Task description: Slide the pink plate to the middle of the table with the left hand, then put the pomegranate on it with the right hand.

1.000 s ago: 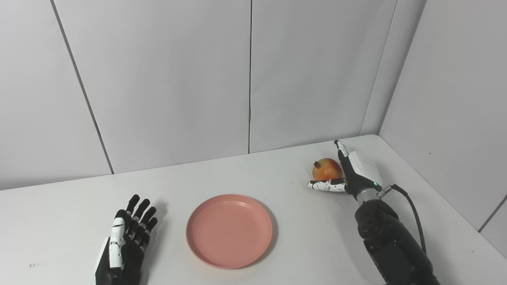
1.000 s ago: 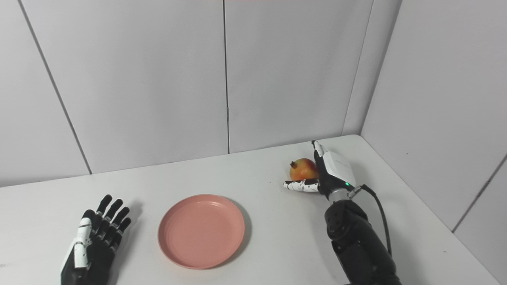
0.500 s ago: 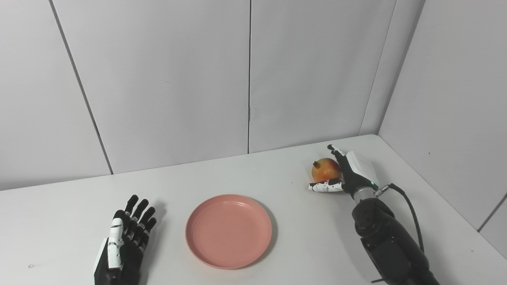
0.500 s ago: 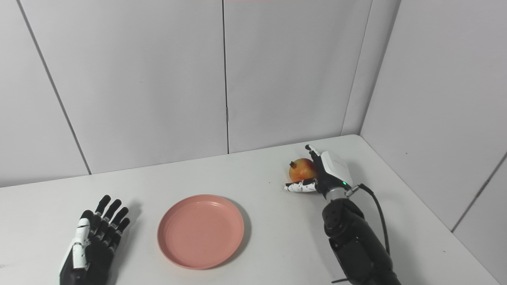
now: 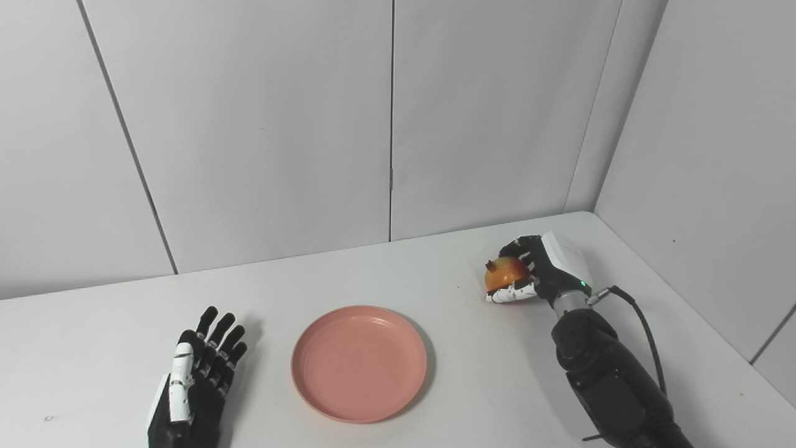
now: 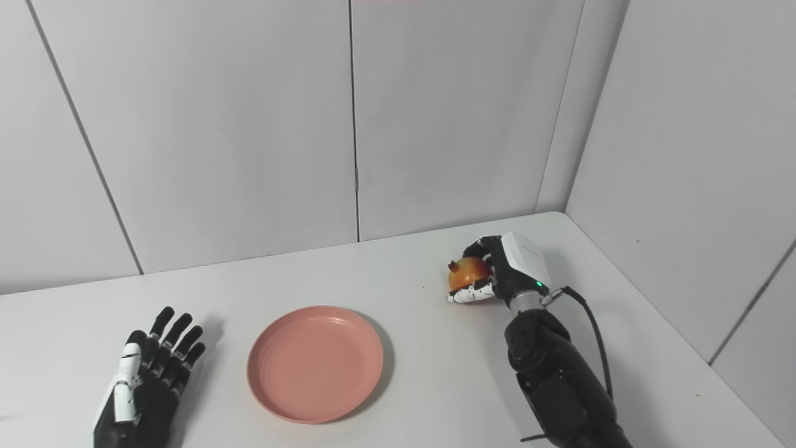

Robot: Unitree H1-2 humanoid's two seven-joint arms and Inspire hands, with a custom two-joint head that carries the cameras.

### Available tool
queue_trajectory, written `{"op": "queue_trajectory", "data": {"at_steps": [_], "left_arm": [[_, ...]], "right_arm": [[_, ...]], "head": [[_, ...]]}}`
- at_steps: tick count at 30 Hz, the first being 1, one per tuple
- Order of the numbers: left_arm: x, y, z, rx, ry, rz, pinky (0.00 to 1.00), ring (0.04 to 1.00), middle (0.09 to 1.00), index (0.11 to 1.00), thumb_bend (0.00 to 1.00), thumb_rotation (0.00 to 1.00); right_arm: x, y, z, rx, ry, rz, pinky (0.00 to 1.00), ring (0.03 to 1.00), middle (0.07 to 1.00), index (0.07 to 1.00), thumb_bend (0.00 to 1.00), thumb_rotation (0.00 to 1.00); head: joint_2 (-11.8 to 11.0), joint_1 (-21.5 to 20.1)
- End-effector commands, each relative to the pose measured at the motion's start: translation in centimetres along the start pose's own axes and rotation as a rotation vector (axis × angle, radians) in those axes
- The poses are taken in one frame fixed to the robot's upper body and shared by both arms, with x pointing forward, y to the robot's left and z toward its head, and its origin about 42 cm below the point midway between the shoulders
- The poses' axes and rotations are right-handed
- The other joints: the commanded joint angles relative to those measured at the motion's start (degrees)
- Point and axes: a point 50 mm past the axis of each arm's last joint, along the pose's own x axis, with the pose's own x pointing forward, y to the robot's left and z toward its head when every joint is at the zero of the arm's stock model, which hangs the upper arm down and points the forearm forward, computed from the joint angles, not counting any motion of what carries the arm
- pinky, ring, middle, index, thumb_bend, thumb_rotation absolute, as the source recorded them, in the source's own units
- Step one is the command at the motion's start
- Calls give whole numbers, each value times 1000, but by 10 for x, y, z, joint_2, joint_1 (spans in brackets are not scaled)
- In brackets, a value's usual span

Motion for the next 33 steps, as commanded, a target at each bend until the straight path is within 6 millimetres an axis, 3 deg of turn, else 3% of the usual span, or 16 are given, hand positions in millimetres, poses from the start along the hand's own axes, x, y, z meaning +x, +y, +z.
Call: {"op": "queue_trajectory", "data": {"at_steps": [1, 6, 12, 15, 25, 33], "left_arm": [[-8, 8, -13, 1, 80, 42, 955, 933, 946, 941, 379, 1000], [-8, 7, -13, 6, 80, 45, 952, 932, 947, 945, 372, 1000], [-7, 3, -14, 3, 83, 51, 947, 928, 942, 941, 378, 1000], [-7, 2, -14, 8, 82, 52, 938, 925, 942, 941, 381, 1000], [-7, -6, -17, 9, 82, 46, 938, 925, 943, 937, 383, 1000], [-5, -15, -20, 8, 73, 39, 955, 942, 949, 949, 390, 1000]], "right_arm": [[13, -27, 16, -5, -72, -89, 499, 588, 617, 486, 515, 126], [11, -32, 16, 22, -66, -113, 490, 586, 621, 486, 515, 126], [10, -42, 20, 26, -71, -143, 368, 448, 512, 488, 514, 127], [7, -47, 25, 28, -85, -159, 351, 433, 447, 519, 524, 10], [-11, -63, 64, 29, -218, -193, 347, 422, 441, 533, 523, 0], [-33, -64, 101, 47, -331, -192, 336, 414, 441, 542, 520, 0]], "head": [[1, 3], [4, 7], [6, 15], [5, 18], [5, 40], [8, 68]]}}
